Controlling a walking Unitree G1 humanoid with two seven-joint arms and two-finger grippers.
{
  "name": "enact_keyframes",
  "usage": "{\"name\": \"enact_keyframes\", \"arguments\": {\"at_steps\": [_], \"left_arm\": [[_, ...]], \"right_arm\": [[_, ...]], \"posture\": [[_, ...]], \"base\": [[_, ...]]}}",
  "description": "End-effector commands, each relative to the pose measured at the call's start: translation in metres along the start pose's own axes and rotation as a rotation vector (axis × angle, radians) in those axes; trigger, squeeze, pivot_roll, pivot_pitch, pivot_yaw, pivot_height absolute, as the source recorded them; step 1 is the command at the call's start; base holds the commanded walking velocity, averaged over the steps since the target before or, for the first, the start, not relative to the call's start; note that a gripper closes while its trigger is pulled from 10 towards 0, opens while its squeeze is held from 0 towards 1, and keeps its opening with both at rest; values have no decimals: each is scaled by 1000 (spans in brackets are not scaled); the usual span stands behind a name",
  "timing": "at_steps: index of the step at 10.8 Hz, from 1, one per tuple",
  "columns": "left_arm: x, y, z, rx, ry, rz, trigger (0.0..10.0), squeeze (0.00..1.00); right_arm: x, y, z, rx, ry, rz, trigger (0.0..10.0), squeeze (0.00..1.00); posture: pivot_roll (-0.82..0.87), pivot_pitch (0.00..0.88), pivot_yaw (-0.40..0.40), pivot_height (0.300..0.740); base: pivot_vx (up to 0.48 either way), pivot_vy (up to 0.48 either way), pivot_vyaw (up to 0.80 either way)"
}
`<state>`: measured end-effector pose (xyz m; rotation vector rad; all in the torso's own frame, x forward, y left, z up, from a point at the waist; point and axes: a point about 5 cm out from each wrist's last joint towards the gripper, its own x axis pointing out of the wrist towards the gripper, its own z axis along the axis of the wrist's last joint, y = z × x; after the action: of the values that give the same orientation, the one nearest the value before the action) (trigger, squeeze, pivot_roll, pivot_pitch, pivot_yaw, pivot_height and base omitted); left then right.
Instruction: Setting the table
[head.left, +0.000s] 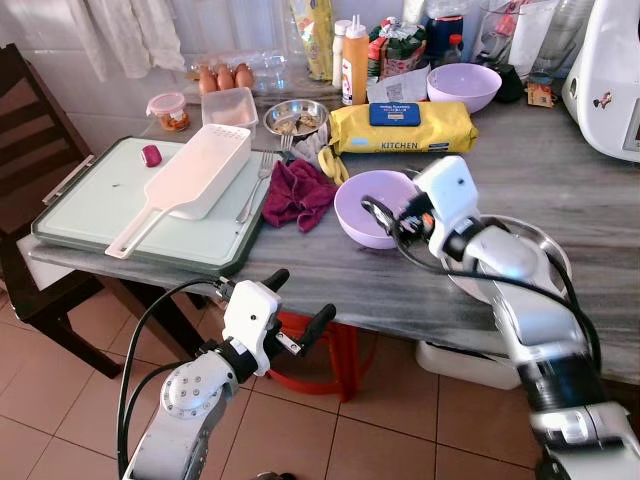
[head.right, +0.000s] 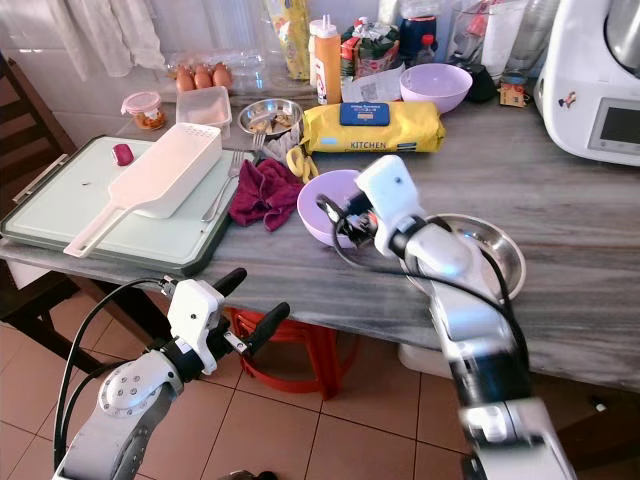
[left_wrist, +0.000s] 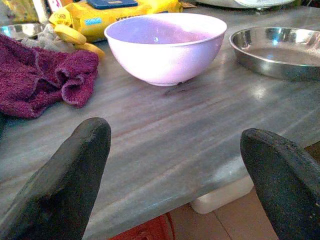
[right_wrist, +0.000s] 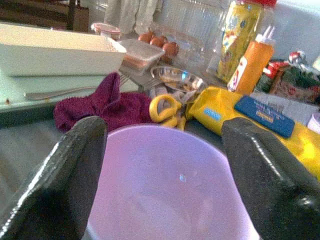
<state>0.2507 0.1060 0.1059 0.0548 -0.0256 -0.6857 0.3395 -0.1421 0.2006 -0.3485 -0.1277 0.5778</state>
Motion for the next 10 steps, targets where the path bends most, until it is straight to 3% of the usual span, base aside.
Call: {"name": "enact_keyframes", "arguments": {"at_steps": [1,5,10], "left_arm": [[-1,0,-4,4,19,-4,10000,0],[3,1,-4,-3,14,-13,10000,0],[9,2,0,-46,-5,-114,10000,0]], "right_arm": [[-9,-8,9,-23,-14,-36,10000,1000],[-61,-13,5,-92,120,-145,10000,1000],[-98,-33,-16,27,330,-431,10000,1000]], "posture": [[-119,101,99,740],[-162,106,112,740],[-200,107,124,740]], "base": [[0,0,0],[0,0,0],[0,0,0]]}}
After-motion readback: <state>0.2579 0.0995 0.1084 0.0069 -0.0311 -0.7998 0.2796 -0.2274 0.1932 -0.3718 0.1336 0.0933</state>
